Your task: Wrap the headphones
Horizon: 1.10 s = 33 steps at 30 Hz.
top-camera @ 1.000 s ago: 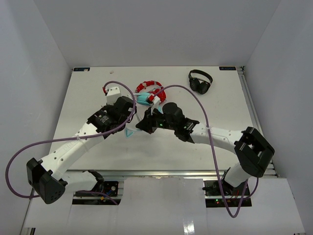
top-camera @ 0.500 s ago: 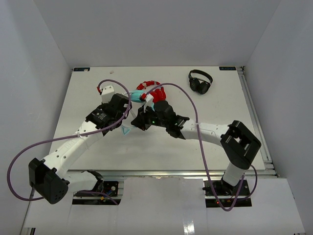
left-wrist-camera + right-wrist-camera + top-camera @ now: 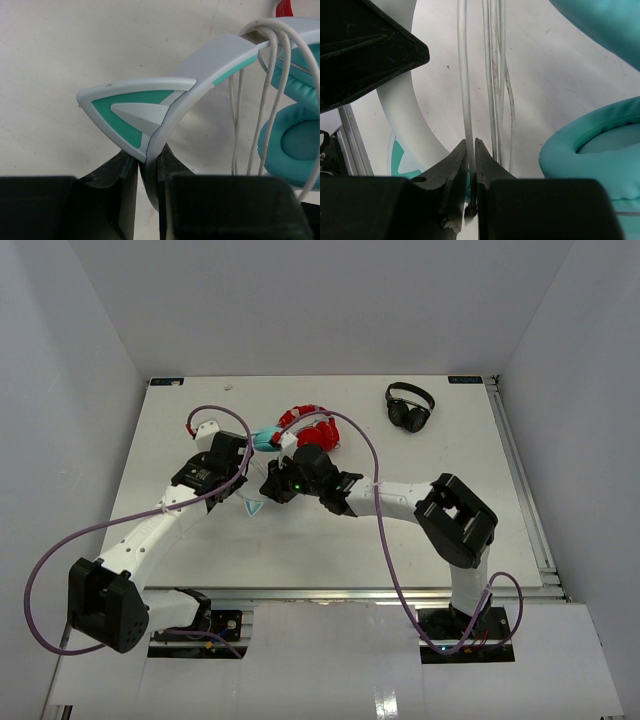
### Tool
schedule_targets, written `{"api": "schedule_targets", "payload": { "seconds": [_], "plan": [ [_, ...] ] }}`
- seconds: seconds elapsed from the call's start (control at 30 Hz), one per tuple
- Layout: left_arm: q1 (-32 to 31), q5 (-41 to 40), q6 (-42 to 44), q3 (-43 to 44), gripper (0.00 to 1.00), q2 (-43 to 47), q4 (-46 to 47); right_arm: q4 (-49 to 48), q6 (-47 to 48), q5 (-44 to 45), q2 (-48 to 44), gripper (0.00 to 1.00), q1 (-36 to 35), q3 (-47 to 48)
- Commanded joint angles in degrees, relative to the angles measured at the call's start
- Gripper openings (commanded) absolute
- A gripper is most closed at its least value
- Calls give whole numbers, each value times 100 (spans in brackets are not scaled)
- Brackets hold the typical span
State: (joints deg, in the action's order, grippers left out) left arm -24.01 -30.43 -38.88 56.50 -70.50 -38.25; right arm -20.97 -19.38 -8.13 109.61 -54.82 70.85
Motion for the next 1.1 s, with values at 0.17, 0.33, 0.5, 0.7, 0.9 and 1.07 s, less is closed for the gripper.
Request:
{"api": "schedule_targets", "payload": {
  "seconds": [0.17,0.33,0.5,0.7,0.9,1.07],
  "plan": [
    [10,131,-129,153,0,403,714,347,256,429,108,15,41,55],
    [10,11,-102,160,0,371,635,401,373,583,-78,13,42,-78],
    [10,-62,-89,168,0,313,603,455,491,764,-335,8,42,-221],
    [10,-119,-76,186,0,300,562,526,593,1223,-827,8,42,-490],
    [10,-156,-92,170,0,275,548,691,750,1357,-1061,8,42,-537],
    [10,-215,-117,247,0,209,511,676,749,1252,-1264,8,42,-806]
  ]
}}
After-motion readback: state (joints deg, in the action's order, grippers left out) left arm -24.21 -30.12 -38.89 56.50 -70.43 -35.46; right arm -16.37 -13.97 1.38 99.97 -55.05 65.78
